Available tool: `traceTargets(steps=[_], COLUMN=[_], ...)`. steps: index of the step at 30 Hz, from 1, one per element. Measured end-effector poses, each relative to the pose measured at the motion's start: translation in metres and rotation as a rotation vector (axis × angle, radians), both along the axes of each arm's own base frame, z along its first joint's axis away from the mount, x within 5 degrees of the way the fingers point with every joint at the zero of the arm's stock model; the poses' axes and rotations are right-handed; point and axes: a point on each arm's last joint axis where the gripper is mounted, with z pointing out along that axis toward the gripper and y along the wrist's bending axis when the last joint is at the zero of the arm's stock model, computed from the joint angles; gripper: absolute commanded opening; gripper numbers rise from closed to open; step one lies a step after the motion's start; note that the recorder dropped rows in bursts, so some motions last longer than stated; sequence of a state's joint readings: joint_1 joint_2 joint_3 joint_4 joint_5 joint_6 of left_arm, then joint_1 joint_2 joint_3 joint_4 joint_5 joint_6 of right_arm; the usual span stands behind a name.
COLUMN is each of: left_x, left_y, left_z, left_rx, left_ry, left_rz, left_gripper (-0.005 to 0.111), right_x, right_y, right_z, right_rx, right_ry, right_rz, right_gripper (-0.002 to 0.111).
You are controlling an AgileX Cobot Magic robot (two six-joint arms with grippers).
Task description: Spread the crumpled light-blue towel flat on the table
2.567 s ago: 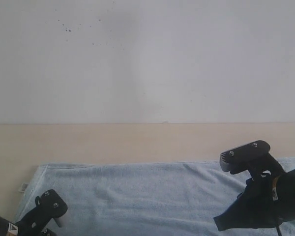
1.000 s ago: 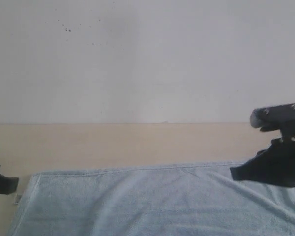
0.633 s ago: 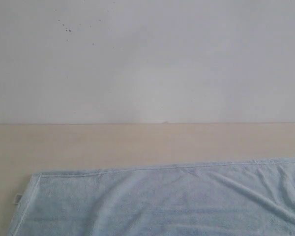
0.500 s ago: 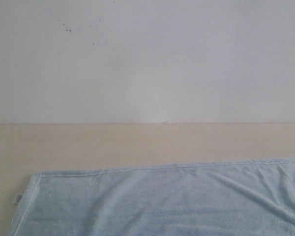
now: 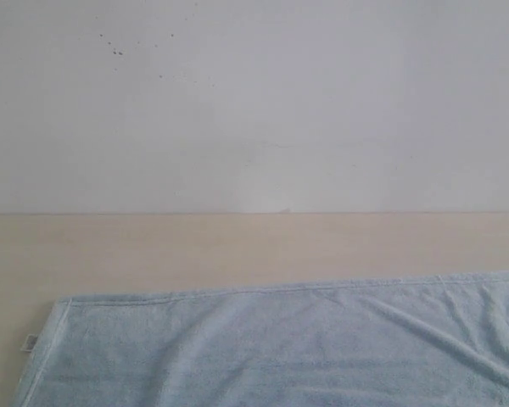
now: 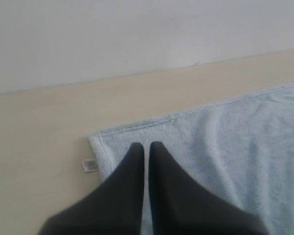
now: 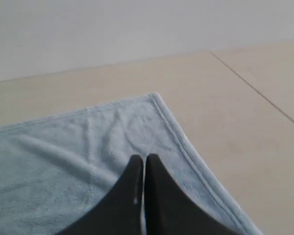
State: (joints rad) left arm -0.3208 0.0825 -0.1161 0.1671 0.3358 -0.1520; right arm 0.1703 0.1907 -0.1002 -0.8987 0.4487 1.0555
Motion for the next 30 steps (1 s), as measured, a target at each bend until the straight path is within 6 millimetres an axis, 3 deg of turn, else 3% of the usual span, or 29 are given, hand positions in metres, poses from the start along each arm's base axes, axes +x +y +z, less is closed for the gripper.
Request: traceTargets(steps=[4,9,16,20,25,30], left_x=[0.001,0.001,0.001,0.002,0.002,0.002], left_y=[0.000,0.000,-0.004,-0.004,-0.004,-0.005], left_z=[-0.004,-0.003,0.004,0.006,0.007,0.007], left_rx=[-0.041,-0.090,-0.340,-0.388,-0.398,-0.403], left_ry=[0.013,0.013,0.005,-0.007,-0.012,-0.014], left_rz=[0.016,0.024,0.020,0.016,0.015,0.014], left_gripper=[0.004,0.004,0.004,0.004,0.004,0.004], right_x=[-0.001,0.000,0.005,0.005,0.002,0.001], right_y=[-0.005,-0.001,0.021,0.031,0.043,0.039], right_z=[-0.012,-0.011,0.000,0.006,0.006,-0.010], right_rx=[0.088,0.149,0.501,0.575,0.616,0.644], right_ry=[0.019,-0.019,-0.146,-0.184,-0.138,-0.011], right_rz=[-0.082,-0.062,0.118,0.239,0.402,0.329], right_gripper=[0.001,0.001,0.001,0.001,0.001,0.001])
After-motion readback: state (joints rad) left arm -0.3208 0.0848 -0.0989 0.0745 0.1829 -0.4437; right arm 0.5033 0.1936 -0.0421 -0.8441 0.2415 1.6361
